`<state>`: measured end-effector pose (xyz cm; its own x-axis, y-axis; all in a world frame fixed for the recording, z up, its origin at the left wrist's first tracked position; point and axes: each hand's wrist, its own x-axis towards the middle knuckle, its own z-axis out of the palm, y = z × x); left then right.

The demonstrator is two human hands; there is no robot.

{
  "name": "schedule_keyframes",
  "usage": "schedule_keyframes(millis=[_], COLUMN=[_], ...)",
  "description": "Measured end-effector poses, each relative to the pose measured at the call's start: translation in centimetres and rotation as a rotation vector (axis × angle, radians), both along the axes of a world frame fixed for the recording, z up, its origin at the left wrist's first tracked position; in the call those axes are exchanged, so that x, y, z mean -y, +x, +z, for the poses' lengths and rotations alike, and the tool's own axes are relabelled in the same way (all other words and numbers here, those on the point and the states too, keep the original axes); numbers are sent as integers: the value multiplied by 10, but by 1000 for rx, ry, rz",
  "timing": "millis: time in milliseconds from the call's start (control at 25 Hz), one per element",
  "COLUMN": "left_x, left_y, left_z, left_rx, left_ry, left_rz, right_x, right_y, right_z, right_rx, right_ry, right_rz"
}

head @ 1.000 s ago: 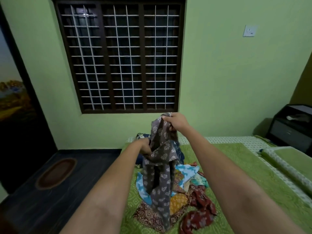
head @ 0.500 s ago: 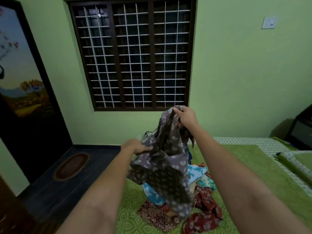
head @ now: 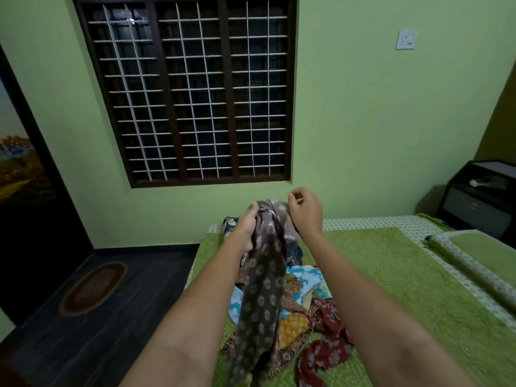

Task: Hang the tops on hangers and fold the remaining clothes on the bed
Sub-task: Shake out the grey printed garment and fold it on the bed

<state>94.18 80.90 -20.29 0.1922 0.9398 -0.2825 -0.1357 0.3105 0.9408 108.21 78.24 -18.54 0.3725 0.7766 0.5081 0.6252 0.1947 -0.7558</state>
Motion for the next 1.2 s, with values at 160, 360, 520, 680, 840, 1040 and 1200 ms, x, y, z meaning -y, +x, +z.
schedule_keyframes(millis=[160,360,520,680,840,1040,1200], left_x=[10,12,3,-14,-32,-58,-51], left_y=[-6,-3,-21,-57,-100,-131,-137], left_z=[-5,0,8,-3,-34,15,44], left_rx=[-44,-69,-268,-344,-330,-191,-198], left_ry=[66,98,42,-14,6,92,175], left_rz=[8,-115,-233,-186,169,354,25], right_x=[22,18,3,5,23,18,15], right_y=[-10,-22,-15,15,53,100,123], right_z=[-42,-42,-51,-53,-79,-26,3], right_rx=[342,537,298,-508,-1002,-1032,-848], right_ry=[144,-206,-349,-364,-408,-316,-433], right_rz=[38,134,137,164,124,266,426])
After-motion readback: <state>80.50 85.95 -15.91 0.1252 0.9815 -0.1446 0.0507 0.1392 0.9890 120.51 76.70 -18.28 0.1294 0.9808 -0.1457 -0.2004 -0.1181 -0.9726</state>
